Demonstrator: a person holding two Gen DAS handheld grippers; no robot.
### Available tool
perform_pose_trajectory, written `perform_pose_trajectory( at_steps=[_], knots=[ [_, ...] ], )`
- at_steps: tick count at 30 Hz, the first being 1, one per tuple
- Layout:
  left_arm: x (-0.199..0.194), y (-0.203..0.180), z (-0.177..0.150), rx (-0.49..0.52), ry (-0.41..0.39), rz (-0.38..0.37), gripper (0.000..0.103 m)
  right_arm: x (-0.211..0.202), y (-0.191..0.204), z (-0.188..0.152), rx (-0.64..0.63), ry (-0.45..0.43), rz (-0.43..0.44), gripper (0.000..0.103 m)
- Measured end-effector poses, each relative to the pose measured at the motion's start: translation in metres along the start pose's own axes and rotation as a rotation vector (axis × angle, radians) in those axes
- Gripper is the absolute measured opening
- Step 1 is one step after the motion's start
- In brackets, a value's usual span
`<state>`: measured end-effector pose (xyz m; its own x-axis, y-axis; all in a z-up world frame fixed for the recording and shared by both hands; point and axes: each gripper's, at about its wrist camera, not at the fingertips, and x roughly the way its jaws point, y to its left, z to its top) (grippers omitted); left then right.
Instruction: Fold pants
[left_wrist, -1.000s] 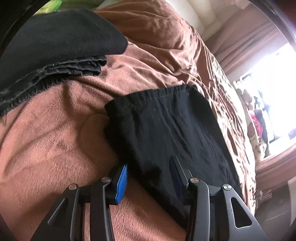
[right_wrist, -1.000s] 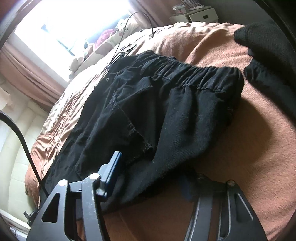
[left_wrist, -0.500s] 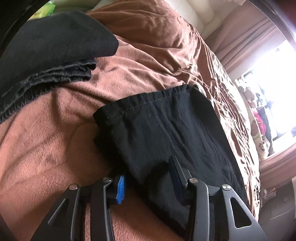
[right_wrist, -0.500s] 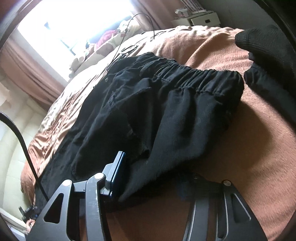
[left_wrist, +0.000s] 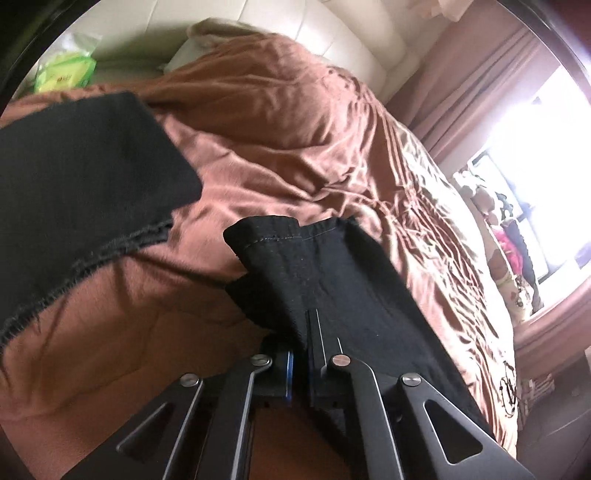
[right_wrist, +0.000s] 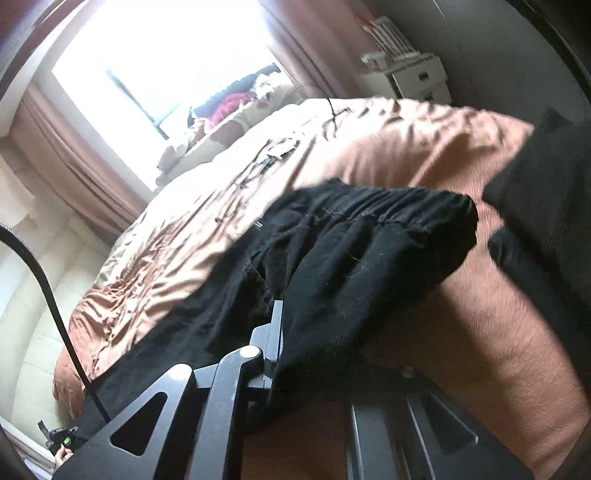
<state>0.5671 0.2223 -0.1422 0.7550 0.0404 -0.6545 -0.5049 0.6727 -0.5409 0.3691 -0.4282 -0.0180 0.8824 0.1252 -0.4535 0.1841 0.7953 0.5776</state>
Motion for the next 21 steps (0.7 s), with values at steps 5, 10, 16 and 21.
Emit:
perform_pose_trajectory(
  at_steps=[5, 10, 16, 21],
  knots=[
    [-0.021, -0.006, 0.005, 0.015, 0.002, -0.016, 0.005, -0.023, 0.007, -0.004, -0.005, 0.003, -0.005, 0.004],
    [-0.045, 0.003, 0.002, 0.013, 0.035, -0.032, 0.005, -0.052, -0.005, -0.011, -0.005, 0.012, -0.012, 0.004],
    [-0.082, 0.019, -0.01, 0.02, 0.052, -0.047, 0.005, -0.095, -0.016, -0.023, 0.009, 0.024, -0.022, 0.004],
    [-0.111, 0.039, -0.026, 0.036, 0.065, -0.043, 0.005, -0.134, -0.021, -0.034, 0.006, 0.033, -0.037, 0.003]
  ],
)
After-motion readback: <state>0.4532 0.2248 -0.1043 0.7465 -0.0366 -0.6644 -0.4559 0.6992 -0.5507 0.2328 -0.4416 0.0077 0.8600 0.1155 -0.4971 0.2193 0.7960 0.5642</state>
